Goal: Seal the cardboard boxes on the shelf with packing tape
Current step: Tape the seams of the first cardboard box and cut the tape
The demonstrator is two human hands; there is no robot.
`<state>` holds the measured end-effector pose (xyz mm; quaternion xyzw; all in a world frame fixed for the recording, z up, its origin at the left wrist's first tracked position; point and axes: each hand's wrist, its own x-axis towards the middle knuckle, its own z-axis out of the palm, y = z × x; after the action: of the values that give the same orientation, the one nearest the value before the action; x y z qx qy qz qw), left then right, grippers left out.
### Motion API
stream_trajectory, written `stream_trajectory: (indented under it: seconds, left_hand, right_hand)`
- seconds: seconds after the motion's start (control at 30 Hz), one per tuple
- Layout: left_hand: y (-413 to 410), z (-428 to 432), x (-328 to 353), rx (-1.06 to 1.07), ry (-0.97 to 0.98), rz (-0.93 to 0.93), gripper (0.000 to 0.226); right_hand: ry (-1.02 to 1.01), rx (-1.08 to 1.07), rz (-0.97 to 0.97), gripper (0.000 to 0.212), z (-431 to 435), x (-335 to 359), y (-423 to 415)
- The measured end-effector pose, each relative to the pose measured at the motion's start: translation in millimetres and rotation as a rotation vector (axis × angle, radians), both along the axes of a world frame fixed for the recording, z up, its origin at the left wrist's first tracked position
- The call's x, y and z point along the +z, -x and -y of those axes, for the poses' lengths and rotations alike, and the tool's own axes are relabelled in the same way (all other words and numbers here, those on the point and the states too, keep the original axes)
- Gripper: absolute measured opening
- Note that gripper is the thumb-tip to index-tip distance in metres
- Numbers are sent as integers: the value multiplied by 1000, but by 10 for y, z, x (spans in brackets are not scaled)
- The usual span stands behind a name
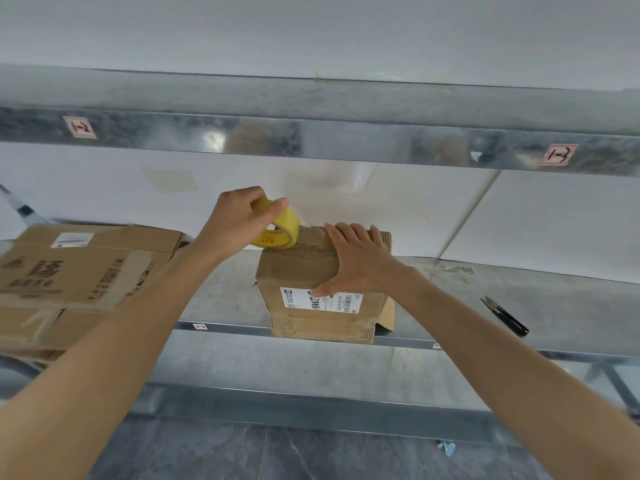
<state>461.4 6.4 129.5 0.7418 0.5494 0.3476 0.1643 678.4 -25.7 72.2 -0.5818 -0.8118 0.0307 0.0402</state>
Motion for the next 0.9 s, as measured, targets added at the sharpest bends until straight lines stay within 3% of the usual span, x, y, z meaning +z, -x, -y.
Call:
stream_trajectory:
  seconds: [0.13,0.33,0.53,0.7,0.9]
  left_hand:
    - [140,-21,-63,2,108,185,46]
    - [156,-82,-96,35,81,195,51]
    - [513,-196,-237,53,-45,-104,48]
    - [562,-264,-456,82,6,-159,53]
    - [530,-341,-638,73,-3,-254,44]
  right_hand:
    - [-42,4,-9,114,19,-15,-16]
    - [-80,-8,23,114,40,-54,-33]
    - [-113,-35,28,111,37,-57,-78]
    - [-119,-30,43,111,21,-88,-44]
    - [-126,-39,49,113,20,-108,-54]
